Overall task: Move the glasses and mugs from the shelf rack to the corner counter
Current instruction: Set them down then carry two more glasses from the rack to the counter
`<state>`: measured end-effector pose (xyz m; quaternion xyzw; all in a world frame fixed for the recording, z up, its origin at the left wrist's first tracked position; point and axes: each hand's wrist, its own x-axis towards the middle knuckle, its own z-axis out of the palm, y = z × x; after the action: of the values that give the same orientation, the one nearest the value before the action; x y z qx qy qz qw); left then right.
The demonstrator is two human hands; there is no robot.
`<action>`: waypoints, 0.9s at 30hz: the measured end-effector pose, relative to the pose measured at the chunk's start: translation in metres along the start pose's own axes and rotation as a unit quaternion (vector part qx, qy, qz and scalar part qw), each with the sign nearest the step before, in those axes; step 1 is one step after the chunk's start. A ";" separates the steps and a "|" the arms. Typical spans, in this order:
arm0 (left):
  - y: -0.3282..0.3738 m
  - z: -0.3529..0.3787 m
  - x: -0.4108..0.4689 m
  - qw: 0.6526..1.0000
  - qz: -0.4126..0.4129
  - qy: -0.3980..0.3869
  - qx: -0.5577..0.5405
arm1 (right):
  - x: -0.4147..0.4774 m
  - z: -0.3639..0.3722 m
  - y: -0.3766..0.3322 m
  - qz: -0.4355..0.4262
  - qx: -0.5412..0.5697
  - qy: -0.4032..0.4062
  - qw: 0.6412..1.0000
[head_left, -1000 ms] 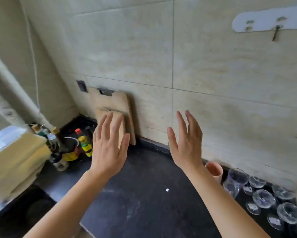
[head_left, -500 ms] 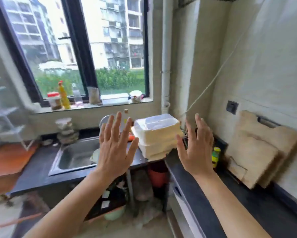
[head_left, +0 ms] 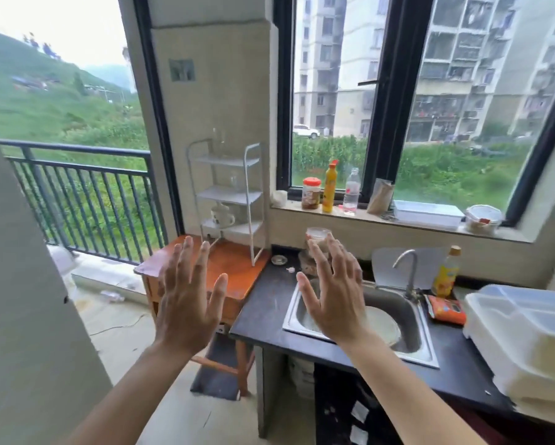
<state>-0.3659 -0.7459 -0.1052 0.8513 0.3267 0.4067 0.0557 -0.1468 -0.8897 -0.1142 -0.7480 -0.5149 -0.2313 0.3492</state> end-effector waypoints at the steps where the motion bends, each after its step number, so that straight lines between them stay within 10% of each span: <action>1: -0.020 0.004 0.003 1.000 -0.013 0.001 0.008 | 0.010 0.022 -0.005 -0.008 0.011 -0.012 1.000; 27: -0.336 0.214 0.401 0.995 -0.050 -0.091 0.014 | 0.368 0.421 0.017 0.121 0.169 -0.165 0.964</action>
<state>-0.1987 -0.2059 -0.1057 0.8678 0.3686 0.3200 0.0935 -0.0033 -0.3497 -0.1325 -0.7629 -0.5024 0.0299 0.4058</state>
